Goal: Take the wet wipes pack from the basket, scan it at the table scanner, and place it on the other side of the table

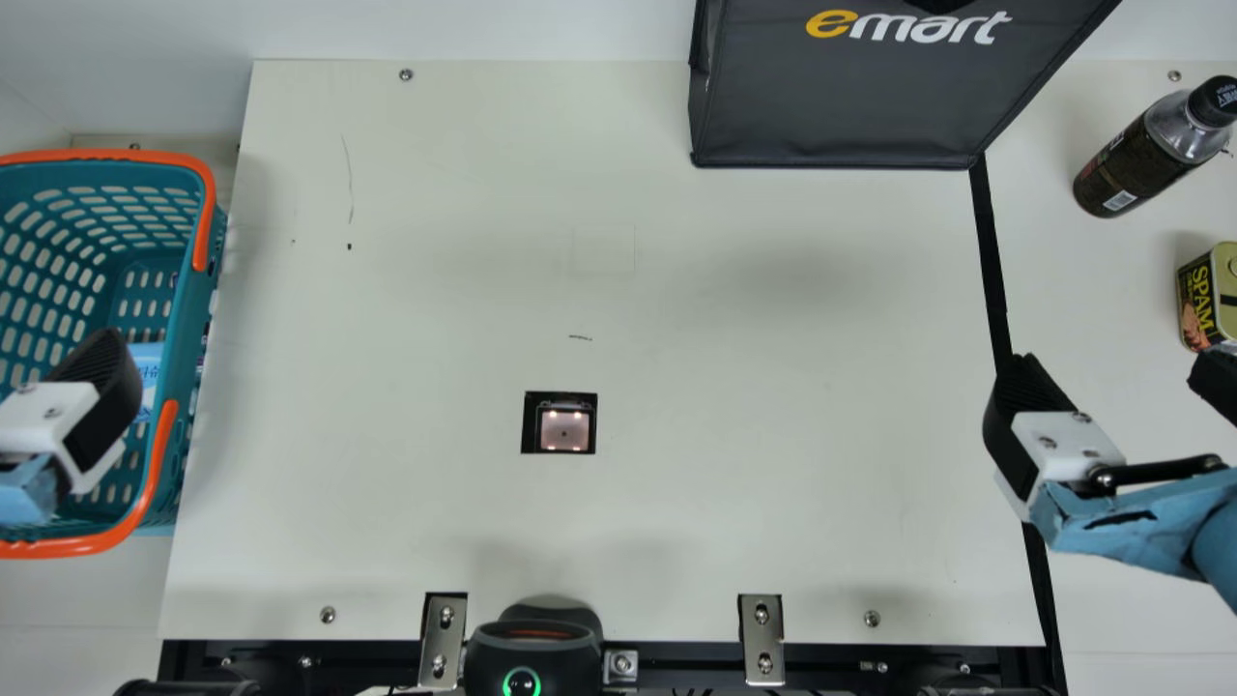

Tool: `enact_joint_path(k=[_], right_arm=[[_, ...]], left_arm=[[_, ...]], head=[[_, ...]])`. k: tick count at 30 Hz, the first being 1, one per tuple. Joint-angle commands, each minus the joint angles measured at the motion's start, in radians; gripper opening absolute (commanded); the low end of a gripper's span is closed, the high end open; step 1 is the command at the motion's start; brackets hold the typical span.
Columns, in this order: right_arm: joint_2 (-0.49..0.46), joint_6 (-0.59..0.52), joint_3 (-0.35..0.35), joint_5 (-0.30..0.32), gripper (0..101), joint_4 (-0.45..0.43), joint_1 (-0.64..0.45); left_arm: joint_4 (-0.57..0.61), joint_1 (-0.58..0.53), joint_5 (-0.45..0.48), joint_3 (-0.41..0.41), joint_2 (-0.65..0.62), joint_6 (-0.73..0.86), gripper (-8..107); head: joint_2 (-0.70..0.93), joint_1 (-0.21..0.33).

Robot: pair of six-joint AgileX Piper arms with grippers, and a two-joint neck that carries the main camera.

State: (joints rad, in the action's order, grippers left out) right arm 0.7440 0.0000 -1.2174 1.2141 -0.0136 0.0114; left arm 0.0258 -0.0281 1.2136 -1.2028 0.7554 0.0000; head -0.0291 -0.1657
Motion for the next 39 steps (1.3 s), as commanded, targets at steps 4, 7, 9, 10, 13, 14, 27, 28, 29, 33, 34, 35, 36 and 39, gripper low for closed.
enact_joint_path(k=[4,7,9,10,13,14,27,28,29,33,34,35,36,39], right_arm=[[0.000,0.000,0.000,-0.001,95,0.000,0.000],[0.000,0.000,0.000,-0.001,95,0.000,0.000],[0.000,0.000,0.000,-0.001,95,0.000,0.000],[0.000,0.000,0.000,-0.001,95,0.000,0.000],[0.000,0.000,0.000,-0.001,95,0.000,0.000],[0.000,0.000,0.000,-0.001,95,0.000,0.000],[0.000,0.000,0.000,-0.001,95,0.000,0.000],[0.000,0.000,0.000,-0.001,95,0.000,0.000],[0.000,0.000,0.000,-0.001,95,0.000,0.000],[0.000,0.000,0.000,-0.001,95,0.000,0.000],[0.000,0.000,0.000,-0.001,95,0.000,0.000],[0.000,0.000,0.000,-0.001,95,0.000,0.000],[0.000,0.000,0.000,-0.001,95,0.001,0.000],[0.000,0.000,0.000,-0.001,95,0.001,0.000]], left_arm=[[0.000,0.000,0.000,0.000,0.000,0.000,90],[0.000,0.000,0.000,0.000,0.000,0.000,90],[0.000,0.000,0.000,0.000,0.000,0.000,90],[0.000,0.000,0.000,0.000,0.000,0.000,90],[0.000,0.000,0.000,0.000,0.000,0.000,90],[0.000,0.000,0.000,0.000,0.000,0.000,90],[0.000,0.000,0.000,0.000,0.000,0.000,90],[-0.001,-0.001,-0.001,0.000,0.001,-0.001,90],[-0.002,0.001,-0.003,0.001,0.002,-0.002,90],[-0.018,0.035,-0.028,0.009,0.009,-0.026,90],[-0.025,0.049,-0.037,0.011,0.012,-0.037,90],[-0.030,0.066,-0.046,0.013,0.015,-0.048,90],[-0.037,0.082,-0.054,0.014,0.019,-0.063,90],[-0.057,0.139,-0.082,0.020,0.029,-0.109,90]], head=[[0.095,0.027],[0.165,0.027],[0.211,0.027],[0.235,0.027],[0.305,0.027],[0.328,0.027],[0.351,0.027],[0.351,0.027],[0.351,0.027],[0.351,0.027],[0.351,0.027],[0.351,0.027],[0.351,0.027],[0.351,0.027]])
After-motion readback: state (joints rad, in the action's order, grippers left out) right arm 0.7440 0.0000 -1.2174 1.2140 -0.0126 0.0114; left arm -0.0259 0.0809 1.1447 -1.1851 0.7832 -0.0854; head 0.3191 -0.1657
